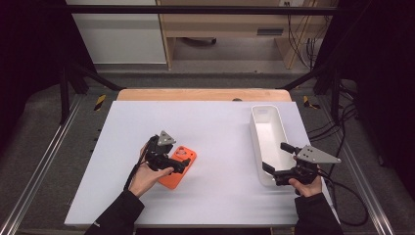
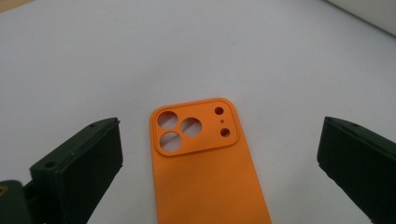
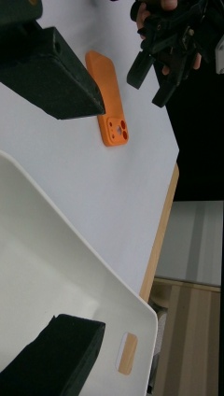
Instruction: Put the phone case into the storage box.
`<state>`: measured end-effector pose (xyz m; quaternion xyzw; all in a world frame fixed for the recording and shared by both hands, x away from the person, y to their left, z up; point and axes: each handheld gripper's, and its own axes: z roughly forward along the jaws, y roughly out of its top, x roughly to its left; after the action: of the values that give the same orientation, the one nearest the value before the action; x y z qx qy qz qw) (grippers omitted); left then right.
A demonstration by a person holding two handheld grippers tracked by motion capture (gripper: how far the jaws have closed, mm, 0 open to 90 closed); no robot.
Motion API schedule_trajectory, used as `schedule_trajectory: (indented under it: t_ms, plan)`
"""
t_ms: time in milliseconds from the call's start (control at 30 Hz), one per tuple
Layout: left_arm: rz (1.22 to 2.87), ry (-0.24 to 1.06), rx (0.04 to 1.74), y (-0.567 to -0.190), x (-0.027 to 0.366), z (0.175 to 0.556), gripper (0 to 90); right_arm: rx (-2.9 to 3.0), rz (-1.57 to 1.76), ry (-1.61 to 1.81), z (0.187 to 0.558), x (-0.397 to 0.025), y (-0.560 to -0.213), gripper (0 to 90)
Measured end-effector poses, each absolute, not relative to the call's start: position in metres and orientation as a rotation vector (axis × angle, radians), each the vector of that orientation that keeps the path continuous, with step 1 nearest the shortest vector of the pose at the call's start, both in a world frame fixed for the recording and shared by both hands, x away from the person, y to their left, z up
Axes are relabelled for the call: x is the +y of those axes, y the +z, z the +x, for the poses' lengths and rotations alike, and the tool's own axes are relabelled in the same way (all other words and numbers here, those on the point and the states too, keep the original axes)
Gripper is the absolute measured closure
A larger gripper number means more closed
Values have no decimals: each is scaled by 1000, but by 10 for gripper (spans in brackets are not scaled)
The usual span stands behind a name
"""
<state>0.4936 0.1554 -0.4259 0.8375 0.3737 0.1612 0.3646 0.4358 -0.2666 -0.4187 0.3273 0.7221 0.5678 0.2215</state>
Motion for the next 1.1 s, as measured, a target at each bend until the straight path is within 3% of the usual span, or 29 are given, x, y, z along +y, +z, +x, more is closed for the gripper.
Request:
schedule_trajectory:
  t_ms: [1100]
  plan:
    - [2276, 362, 1055, -465, 148, 501, 0, 2001, 904, 1563, 436, -266, -419, 4]
